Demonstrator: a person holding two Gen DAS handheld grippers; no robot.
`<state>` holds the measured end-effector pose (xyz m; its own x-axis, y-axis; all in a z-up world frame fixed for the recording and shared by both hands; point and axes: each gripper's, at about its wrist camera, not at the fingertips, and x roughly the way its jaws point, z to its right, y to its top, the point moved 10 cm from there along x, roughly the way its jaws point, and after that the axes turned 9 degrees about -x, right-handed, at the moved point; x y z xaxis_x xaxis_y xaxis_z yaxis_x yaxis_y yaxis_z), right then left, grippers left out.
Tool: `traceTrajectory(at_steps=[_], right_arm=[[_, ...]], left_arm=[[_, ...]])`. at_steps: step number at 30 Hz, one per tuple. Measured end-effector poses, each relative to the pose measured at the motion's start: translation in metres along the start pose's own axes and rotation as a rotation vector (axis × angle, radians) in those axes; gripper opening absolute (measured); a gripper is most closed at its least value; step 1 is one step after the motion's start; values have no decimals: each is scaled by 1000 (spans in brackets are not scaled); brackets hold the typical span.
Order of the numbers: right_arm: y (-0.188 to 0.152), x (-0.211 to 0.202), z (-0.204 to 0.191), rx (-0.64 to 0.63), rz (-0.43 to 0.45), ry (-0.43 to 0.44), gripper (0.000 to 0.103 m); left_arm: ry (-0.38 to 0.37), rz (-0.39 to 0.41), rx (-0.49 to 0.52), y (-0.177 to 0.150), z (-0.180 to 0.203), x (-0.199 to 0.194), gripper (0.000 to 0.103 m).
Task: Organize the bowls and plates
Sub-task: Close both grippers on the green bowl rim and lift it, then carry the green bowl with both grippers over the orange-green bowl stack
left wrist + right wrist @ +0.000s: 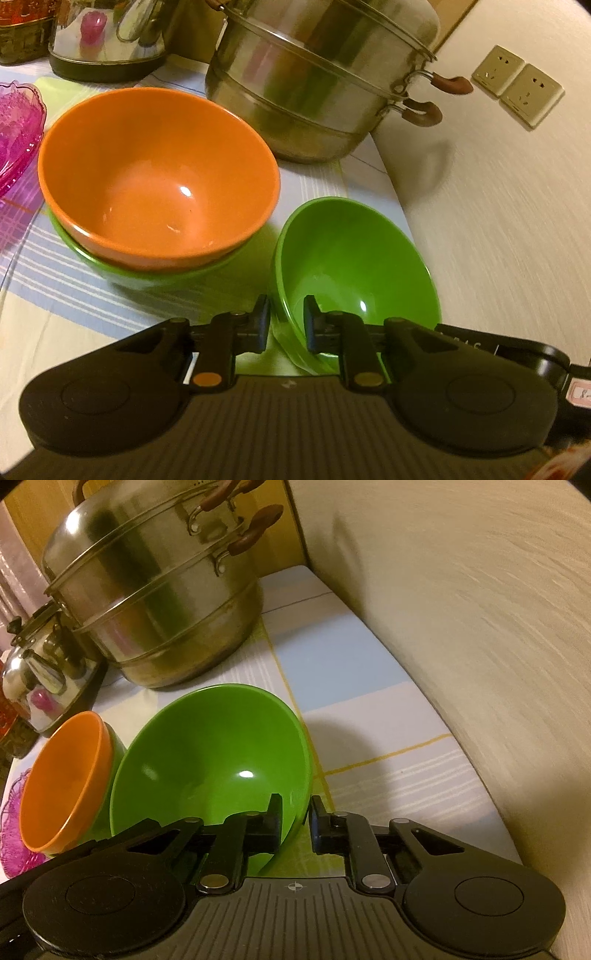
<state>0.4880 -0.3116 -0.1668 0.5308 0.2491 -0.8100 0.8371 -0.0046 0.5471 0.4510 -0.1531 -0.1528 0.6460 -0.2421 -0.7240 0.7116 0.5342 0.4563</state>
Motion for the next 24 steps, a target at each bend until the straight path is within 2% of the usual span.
traceTrajectory(at_steps=[10, 24], right_arm=[[-12, -32, 4, 27, 26, -4, 14], [-13, -95, -23, 16, 87, 3, 14]], left_arm=[[-21, -13, 29, -8, 8, -26, 14], [-28, 13, 55, -13, 11, -84, 14]])
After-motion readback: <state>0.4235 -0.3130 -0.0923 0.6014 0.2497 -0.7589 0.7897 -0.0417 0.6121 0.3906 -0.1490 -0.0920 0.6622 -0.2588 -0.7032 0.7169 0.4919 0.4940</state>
